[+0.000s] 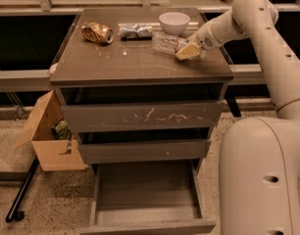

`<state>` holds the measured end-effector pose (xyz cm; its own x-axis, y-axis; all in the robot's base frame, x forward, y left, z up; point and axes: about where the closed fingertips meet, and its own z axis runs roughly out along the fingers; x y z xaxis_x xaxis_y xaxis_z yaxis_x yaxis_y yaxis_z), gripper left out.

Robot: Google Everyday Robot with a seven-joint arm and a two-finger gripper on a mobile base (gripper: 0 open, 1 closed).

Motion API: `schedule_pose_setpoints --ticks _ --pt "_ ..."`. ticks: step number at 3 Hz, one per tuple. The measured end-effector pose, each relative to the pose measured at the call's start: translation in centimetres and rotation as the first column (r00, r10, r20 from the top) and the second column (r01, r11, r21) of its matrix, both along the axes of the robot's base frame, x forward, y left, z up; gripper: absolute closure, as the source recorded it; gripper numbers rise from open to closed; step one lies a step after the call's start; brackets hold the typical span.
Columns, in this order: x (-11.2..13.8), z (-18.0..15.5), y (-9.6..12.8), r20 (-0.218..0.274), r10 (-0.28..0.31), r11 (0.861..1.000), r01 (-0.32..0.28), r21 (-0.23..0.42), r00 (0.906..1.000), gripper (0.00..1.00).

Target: Place water bottle into bottom drawer

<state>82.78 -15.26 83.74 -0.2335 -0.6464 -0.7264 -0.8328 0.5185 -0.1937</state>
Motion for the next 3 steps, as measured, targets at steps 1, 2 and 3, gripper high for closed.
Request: schedule_pose_setpoints --ticks 1,2,3 --pt "-1.7 1.7 -0.2 0.022 0.044 0.999 -0.044 0.012 0.9988 0.88" --pt "-5.4 4.4 -0.3 0.051 0.122 0.993 -0.122 -0.001 0.9912 1.0" --pt "-10.1 5.9 -0.4 0.058 0.18 0.983 -0.181 0.016 0.9819 1.0"
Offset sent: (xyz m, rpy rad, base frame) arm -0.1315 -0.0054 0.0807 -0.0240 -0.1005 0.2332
